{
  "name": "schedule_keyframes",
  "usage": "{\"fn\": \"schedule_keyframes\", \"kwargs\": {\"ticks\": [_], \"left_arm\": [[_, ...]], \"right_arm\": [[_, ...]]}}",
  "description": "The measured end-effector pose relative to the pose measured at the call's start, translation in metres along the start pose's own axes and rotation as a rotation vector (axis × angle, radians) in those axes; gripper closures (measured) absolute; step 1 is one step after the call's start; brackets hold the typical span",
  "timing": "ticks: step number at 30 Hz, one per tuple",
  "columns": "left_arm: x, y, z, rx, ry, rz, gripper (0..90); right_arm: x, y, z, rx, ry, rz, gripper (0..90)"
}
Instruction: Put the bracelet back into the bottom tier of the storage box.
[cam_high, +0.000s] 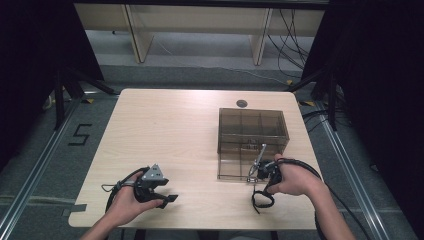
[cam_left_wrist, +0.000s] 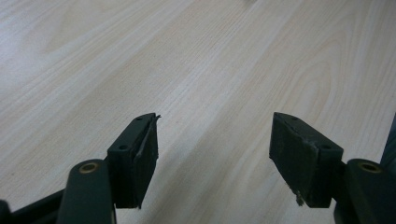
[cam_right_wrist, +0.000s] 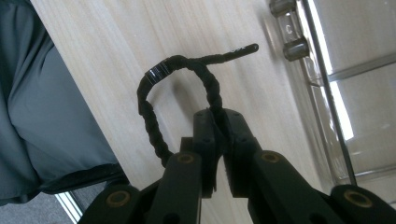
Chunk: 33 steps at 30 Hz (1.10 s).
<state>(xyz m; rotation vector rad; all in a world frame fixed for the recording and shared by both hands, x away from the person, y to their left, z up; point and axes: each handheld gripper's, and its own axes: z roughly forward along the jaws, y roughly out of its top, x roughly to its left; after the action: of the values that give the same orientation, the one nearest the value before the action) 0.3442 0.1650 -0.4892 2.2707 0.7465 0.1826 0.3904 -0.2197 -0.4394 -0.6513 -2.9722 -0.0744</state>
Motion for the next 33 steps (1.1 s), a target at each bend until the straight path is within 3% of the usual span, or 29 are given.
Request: {"fn": "schedule_keyframes", "kwargs": {"ticks": [2, 4, 5, 8, 14, 18, 27, 30, 33], "left_arm": [[0.0, 0.0, 0.0, -0.002, -0.001, -0.002, 32.3], [0.0, 0.0, 0.0, -0.002, -0.001, -0.002, 32.4], [0.0, 0.0, 0.0, -0.001, -0.001, -0.002, 32.4], [0.0, 0.0, 0.0, -0.002, -0.001, -0.006, 32.4], [0.0, 0.0, 0.0, -0.001, -0.002, -0.002, 32.3], [0.0, 0.0, 0.0, -0.001, -0.001, -0.002, 32.4], [0.0, 0.0, 0.0, -0.002, -0.001, -0.002, 32.4], [0.0, 0.0, 0.0, -0.002, -0.001, -0.002, 32.3], [0.0, 0.0, 0.0, -0.002, -0.001, -0.003, 32.4]], "right_arm": [[0.0, -0.001, -0.002, 0.005, -0.009, 0.019, 85.0], [-0.004, -0.003, -0.001, -0.012, -0.011, -0.014, 85.0], [-0.002, -0.003, -0.002, -0.001, -0.014, 0.02, 85.0], [-0.002, -0.004, -0.003, -0.006, -0.008, 0.029, 85.0], [-0.008, -0.007, -0.004, -0.02, -0.009, 0.008, 85.0], [-0.007, -0.008, -0.004, -0.008, -0.009, 0.051, 85.0], [-0.012, -0.012, -0.006, -0.022, -0.009, 0.048, 85.0], [-0.01, -0.013, -0.007, -0.013, -0.014, 0.095, 85.0], [-0.013, -0.014, -0.007, -0.019, -0.009, 0.056, 85.0]]}}
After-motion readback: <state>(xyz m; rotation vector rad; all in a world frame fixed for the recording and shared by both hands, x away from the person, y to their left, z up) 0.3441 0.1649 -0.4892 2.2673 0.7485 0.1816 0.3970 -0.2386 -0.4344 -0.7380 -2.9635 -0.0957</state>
